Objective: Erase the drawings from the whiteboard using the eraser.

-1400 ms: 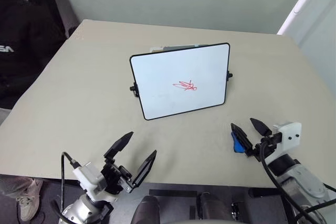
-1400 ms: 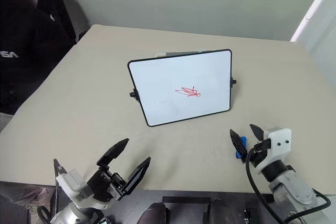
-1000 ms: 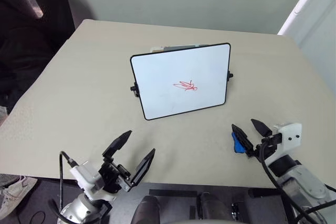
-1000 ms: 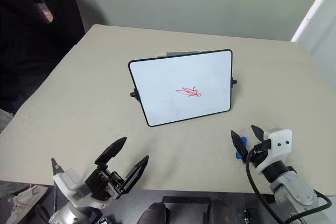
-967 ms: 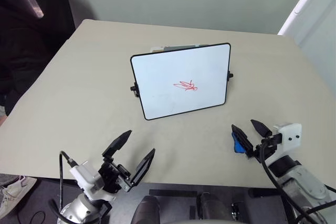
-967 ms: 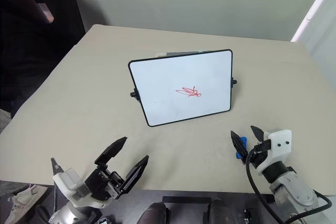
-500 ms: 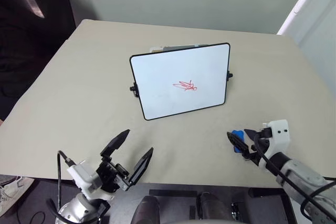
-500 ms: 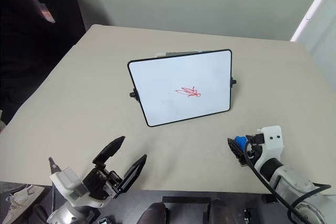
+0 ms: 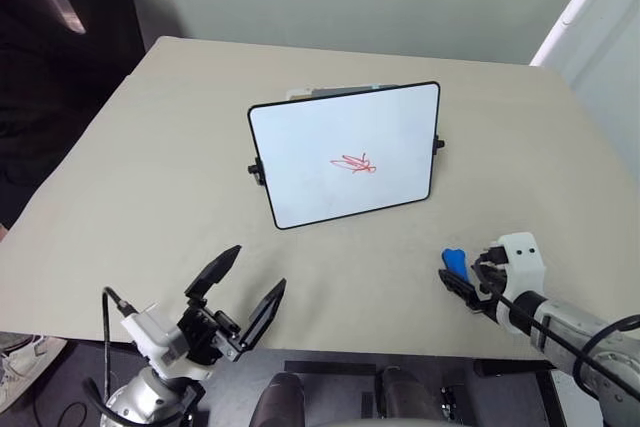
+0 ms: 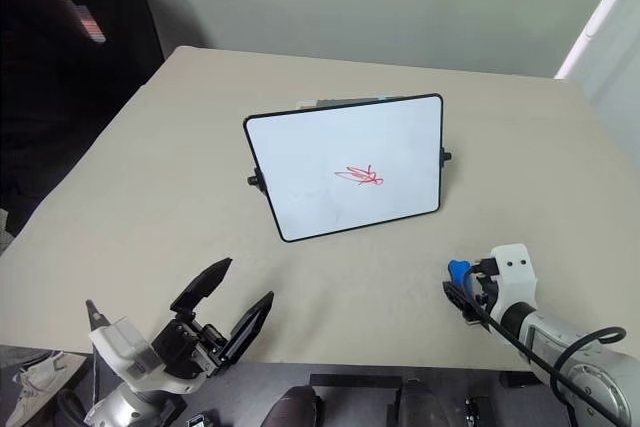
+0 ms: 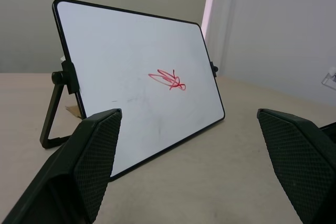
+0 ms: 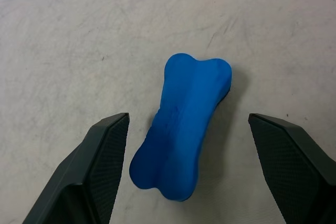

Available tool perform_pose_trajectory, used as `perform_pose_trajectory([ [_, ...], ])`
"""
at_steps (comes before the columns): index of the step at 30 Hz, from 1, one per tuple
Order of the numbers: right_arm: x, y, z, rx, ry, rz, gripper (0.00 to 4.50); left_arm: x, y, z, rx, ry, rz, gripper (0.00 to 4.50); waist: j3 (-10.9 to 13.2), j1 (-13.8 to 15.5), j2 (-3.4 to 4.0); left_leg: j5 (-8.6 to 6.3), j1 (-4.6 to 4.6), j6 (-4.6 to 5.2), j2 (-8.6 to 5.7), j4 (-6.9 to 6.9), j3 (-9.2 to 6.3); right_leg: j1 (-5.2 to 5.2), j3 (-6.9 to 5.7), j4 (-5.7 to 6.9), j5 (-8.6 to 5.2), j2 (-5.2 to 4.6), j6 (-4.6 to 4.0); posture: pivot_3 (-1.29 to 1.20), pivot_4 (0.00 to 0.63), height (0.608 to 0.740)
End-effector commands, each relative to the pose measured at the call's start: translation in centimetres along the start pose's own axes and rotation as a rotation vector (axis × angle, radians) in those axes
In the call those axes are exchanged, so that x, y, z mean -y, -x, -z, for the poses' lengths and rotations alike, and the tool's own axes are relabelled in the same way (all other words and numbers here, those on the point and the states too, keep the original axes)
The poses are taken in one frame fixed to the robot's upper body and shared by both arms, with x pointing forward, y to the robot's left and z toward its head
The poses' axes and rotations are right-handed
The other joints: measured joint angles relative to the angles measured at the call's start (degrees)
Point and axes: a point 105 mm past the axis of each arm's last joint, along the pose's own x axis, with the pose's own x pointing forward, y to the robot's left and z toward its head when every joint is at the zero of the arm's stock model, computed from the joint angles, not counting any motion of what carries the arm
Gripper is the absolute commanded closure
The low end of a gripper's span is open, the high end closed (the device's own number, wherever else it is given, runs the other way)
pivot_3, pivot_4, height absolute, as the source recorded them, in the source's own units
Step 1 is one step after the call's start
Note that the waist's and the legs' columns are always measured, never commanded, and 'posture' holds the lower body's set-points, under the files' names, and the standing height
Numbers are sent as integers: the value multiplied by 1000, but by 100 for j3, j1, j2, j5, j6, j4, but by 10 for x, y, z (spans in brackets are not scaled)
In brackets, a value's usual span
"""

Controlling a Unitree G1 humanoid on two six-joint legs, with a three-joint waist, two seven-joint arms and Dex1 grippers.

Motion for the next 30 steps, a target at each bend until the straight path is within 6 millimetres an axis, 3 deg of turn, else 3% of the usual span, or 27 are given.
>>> perform_pose_trajectory([
  [1,3,2,-9,19,29,14,668,-1,0,-5,19,-6,2,0,0,0,0,0,0,1,0,0,0,0,0,0,0,0,0,0,150,740],
  [8,-3,-4,-11,-19,83,-8,668,0,1,-6,19,-3,5,0,0,0,0,0,0,1,0,0,1,0,1,0,0,0,0,0,150,740],
  [14,-4,-11,3,-116,110,-1,668,-1,1,-5,20,-2,2,0,-6,-1,-9,0,1,1,0,1,1,1,1,0,1,0,0,0,150,740],
  [18,-5,-10,7,-135,115,-1,1511,-1,1,-5,21,-2,3,0,-15,4,-23,0,3,1,0,2,1,3,1,0,1,0,0,0,150,740],
  [24,-3,-8,4,-118,117,5,3557,0,0,-4,20,-1,7,0,-16,-1,-25,-2,4,3,1,-1,1,2,1,0,-2,0,5,0,150,740],
  [27,-3,-5,-1,-98,131,1,3557,1,-1,-4,21,-1,9,0,-16,-2,-25,-2,3,3,0,-2,1,2,1,0,-3,0,6,0,150,740],
  [30,-10,-1,-21,-5,151,-34,3557,2,-2,-4,22,-1,12,0,-14,-2,-22,-2,1,3,0,-2,1,2,1,0,-3,0,7,0,150,740],
])
